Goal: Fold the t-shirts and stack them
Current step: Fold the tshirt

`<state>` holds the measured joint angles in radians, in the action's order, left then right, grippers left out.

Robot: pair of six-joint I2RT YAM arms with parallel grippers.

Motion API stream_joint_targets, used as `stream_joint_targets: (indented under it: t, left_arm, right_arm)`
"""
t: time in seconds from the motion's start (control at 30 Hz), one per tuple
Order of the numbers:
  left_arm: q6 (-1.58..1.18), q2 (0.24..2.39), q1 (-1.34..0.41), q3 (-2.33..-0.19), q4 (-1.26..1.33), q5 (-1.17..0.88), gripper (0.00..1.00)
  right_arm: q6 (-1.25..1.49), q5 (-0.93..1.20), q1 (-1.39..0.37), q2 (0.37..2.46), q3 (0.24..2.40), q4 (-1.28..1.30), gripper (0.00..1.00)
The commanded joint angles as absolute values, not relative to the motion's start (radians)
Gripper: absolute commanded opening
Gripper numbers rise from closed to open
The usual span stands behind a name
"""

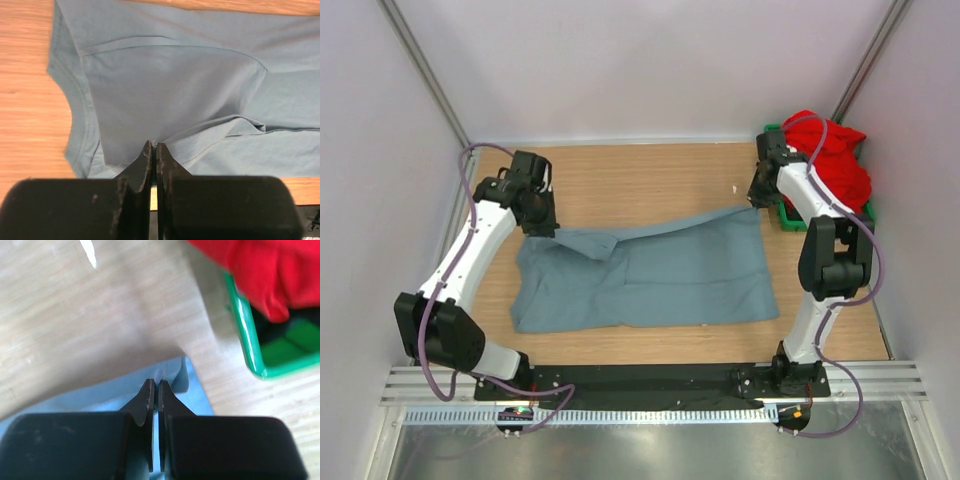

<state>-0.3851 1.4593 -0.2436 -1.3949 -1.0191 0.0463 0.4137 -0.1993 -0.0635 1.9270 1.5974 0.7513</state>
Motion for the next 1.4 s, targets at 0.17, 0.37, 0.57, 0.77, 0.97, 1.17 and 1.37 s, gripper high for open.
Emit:
stream_joint_targets:
  t: [0.17,0.37,0.57,0.77,0.97,1.17,1.37]
  left_arm:
    - [-0.382,1.35,-0.227,-1.41,-1.117,0.098,0.0]
    - [-0.38,1.307,-0.219,-1.378,-1.135,0.123,0.0]
    - [-0.382,1.269,-0.218,-1.321,-1.144,0.124,0.0]
    - [-0.385,1.247,-0.218,-1.27,-1.143,0.124,0.0]
    - [-0.394,1.236,-0.218,-1.236,-1.152,0.124,0.0]
    - [-0.422,1.181,-0.219,-1.193,-1.173,0.135,0.05]
    - [-0.431,1.147,-0.218,-1.239,-1.227,0.147,0.66]
  right_arm:
    - [0.43,-0.199,-0.066,1.675,1.343,0.706,0.01]
    - [0.434,-0.199,-0.064,1.566,1.214,0.687,0.01]
    - [0.431,-0.212,-0.064,1.52,1.134,0.681,0.01]
    - [0.437,-0.206,-0.066,1.479,1.082,0.673,0.01]
    - [0.437,-0.227,-0.064,1.456,1.045,0.676,0.01]
    - [0.466,-0.282,-0.064,1.396,0.963,0.683,0.07]
    - [0.497,-0.336,-0.066,1.355,0.919,0.681,0.86]
